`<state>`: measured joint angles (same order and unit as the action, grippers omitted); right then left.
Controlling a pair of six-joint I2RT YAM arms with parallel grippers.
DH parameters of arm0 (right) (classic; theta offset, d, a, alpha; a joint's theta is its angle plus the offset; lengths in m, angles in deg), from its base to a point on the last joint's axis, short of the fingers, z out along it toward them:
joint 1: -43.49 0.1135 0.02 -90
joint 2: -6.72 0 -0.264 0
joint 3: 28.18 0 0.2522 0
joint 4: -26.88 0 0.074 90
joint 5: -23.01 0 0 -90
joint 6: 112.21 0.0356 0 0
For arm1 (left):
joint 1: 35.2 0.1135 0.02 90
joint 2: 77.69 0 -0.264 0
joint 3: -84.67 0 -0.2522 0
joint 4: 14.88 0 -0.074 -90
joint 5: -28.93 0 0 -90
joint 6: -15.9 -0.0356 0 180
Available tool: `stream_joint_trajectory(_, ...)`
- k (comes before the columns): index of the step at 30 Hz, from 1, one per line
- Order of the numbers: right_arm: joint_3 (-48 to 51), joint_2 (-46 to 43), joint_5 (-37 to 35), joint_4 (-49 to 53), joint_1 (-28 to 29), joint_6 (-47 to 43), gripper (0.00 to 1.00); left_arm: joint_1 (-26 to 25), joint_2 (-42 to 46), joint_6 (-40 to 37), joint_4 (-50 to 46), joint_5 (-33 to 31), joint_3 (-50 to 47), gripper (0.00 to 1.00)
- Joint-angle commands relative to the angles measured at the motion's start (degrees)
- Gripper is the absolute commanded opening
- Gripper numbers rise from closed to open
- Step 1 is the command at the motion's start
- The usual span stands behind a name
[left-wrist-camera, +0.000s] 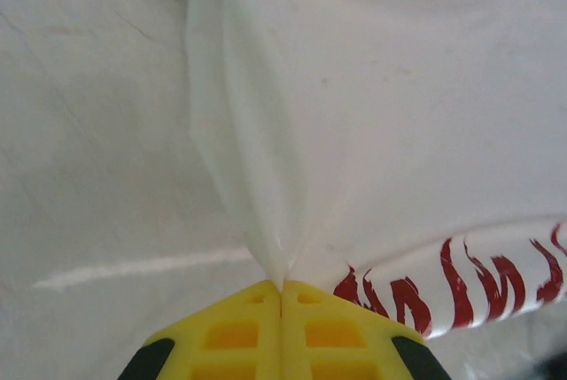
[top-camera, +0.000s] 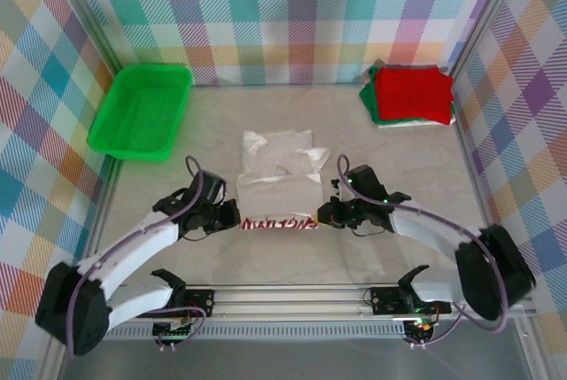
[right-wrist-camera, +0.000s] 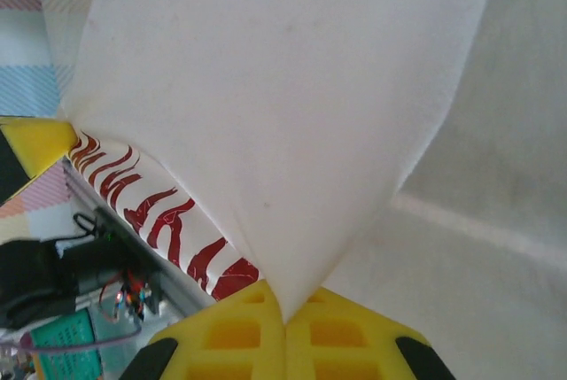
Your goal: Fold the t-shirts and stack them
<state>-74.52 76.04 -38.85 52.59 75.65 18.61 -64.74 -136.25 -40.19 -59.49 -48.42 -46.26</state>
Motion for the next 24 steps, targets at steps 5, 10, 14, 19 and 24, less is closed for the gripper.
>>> stream_joint_trajectory(5,-7.4,-10.5,-6.7,17.4,-0.1,-1.3,0.00,-1.9,4.1,1.3,-10.0,1.8,8.6,0.00)
stream_joint_trajectory(10,-16.3,-4.2,-9.4,16.6,-4.3,-2.9,0.00,2.6,-5.0,-1.8,-8.3,4.9,22.0,0.00)
stream_joint_trajectory(14,-24.0,4.1,-9.8,16.3,-8.0,-6.0,0.00,7.1,-14.5,-5.9,-6.3,6.8,30.6,0.00)
stream_joint_trajectory(19,-31.3,15.3,-7.7,12.5,-12.8,-8.2,0.00,11.5,-27.4,-10.6,-4.3,7.8,37.3,0.00)
stream_joint_trajectory(24,-43.5,29.5,-8.1,12.8,-14.8,-10.4,0.03,15.7,-41.7,-13.9,-1.5,7.7,46.9,0.00)
